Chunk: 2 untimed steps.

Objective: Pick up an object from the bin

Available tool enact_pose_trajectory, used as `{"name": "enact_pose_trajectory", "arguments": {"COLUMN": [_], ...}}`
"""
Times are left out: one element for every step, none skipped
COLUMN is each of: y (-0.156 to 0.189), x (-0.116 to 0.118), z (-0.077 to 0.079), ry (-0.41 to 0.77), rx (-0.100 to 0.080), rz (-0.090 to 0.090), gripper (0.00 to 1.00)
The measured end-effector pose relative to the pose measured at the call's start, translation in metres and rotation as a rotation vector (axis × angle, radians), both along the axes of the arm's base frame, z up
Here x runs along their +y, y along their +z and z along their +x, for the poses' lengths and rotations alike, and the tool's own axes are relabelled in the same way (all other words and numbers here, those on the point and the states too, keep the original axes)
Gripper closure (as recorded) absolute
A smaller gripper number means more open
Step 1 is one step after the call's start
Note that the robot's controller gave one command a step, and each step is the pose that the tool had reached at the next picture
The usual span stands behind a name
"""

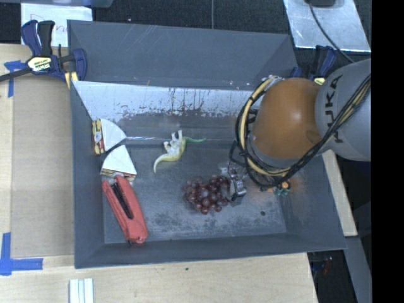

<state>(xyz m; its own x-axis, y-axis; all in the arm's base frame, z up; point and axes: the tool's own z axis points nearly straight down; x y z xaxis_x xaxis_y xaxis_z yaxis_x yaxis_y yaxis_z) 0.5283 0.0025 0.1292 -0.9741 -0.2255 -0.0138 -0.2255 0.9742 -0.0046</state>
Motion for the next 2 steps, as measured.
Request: {"name": "enact_pose_trajectory", "arguments": {"y": [0.016,0.03], "x": [0.0,0.0], "z": [0.0,0.001], "ry": [0.0,-0.001], "rx": [-0.001,-0.004], "rz": [0.0,0.0], "gripper": [1.0,1.0]}}
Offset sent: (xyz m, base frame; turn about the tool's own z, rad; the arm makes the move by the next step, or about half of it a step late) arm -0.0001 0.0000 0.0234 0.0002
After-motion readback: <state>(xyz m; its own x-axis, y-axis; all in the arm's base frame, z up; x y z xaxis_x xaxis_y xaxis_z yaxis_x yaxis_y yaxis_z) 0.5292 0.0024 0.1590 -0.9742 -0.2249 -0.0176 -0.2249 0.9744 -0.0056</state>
